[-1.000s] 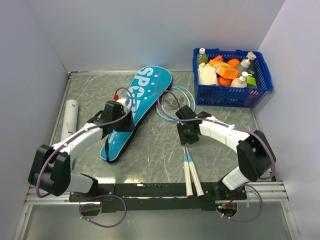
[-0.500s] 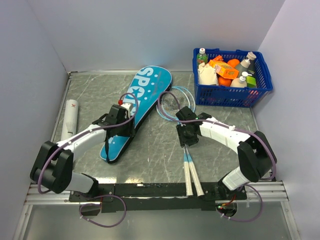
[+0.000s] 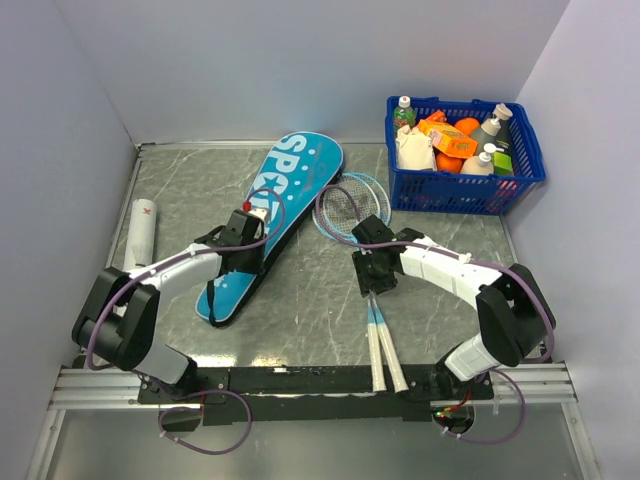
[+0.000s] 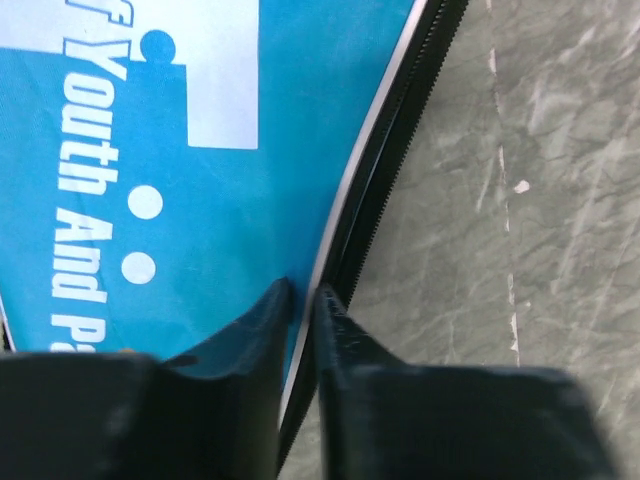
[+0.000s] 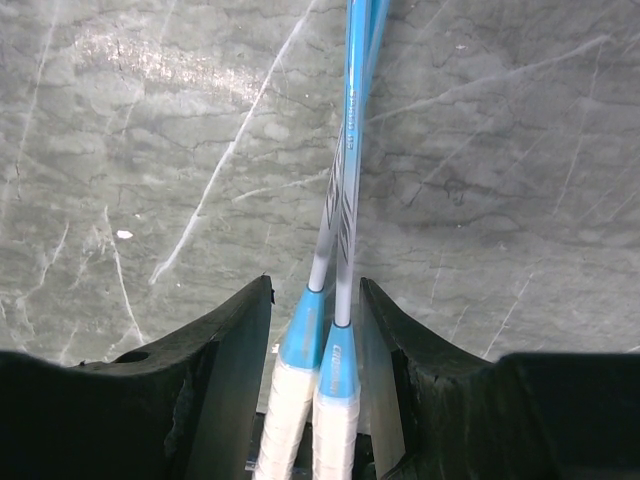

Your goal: Pack up the badminton gear

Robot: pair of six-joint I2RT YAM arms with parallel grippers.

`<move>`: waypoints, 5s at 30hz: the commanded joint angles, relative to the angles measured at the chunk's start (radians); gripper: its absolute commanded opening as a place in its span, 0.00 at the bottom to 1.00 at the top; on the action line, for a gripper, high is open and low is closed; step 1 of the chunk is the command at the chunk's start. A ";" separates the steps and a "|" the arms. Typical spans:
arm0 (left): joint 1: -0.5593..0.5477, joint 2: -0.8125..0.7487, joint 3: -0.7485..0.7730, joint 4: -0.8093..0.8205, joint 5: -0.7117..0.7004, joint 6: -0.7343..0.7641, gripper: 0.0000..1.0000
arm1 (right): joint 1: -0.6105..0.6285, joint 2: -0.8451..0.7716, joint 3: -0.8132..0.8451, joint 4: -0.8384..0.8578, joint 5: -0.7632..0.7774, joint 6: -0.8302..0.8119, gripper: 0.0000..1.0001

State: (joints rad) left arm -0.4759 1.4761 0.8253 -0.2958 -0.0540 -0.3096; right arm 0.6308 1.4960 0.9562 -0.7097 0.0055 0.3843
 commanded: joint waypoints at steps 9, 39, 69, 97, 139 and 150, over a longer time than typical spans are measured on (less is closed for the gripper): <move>-0.004 -0.045 0.078 -0.019 -0.015 0.006 0.01 | 0.007 -0.077 0.019 0.009 -0.010 0.002 0.48; 0.140 -0.211 0.129 0.006 0.151 0.018 0.01 | -0.108 0.236 0.190 0.055 0.011 -0.058 0.29; 0.155 -0.227 0.058 0.064 0.189 0.009 0.01 | -0.080 0.132 0.256 -0.056 0.056 -0.033 0.00; 0.174 -0.146 0.206 0.119 0.108 -0.074 0.01 | 0.277 -0.358 0.136 -0.382 0.177 0.274 0.00; -0.251 -0.336 -0.120 0.359 -0.303 -0.105 0.01 | 0.575 -0.184 0.064 -0.217 -0.084 0.309 0.00; -0.305 -0.433 -0.192 0.323 -0.300 -0.172 0.01 | 0.448 0.038 0.173 -0.111 -0.024 0.248 0.00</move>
State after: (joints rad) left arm -0.7471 1.1164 0.6693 -0.0200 -0.3500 -0.4442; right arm 1.1534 1.4525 1.0428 -0.8928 -0.0376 0.6624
